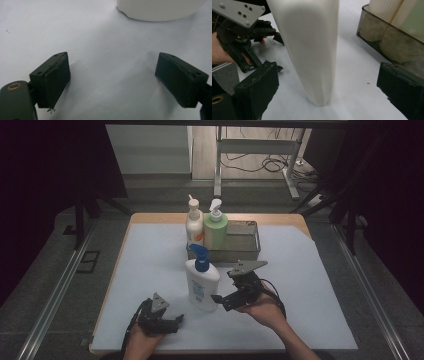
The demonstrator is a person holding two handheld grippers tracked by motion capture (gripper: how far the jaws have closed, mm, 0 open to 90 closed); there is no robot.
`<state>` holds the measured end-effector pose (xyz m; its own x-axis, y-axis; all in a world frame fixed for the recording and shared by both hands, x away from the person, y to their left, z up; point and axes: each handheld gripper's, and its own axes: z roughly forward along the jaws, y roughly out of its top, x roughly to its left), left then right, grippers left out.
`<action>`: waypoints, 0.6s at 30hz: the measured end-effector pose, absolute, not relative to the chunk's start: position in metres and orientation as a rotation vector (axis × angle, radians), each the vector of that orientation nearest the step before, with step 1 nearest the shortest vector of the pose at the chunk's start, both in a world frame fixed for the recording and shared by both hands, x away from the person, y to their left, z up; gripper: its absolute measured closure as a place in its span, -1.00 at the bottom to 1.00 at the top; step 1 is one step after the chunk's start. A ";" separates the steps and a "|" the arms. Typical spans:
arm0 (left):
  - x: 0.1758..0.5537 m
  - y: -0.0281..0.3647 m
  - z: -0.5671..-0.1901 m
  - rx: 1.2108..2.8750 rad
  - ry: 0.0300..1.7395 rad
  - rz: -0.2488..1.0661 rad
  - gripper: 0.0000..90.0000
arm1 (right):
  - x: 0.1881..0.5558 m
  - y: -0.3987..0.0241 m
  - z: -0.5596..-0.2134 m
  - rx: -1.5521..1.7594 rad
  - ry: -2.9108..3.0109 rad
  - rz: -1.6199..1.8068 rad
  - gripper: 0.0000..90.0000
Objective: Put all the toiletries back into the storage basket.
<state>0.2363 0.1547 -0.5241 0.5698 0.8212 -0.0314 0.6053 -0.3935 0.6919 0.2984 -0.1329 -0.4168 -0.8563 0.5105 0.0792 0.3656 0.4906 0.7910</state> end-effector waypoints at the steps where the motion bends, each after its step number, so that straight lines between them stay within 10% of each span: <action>1: 0.236 0.155 -0.524 2.135 1.134 0.417 -0.72 | 0.299 -0.131 -0.416 0.756 2.567 1.298 -0.90; 18: 0.236 0.155 -0.524 2.135 1.134 0.417 -0.72 | 0.308 -0.103 -0.408 0.732 2.561 1.279 -0.70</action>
<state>0.2364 0.1548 -0.5242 0.5700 0.8210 -0.0317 0.6052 -0.3934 0.6920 0.3081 -0.1030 -0.4083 -0.8610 0.5060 0.0516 0.3452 0.5069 0.7898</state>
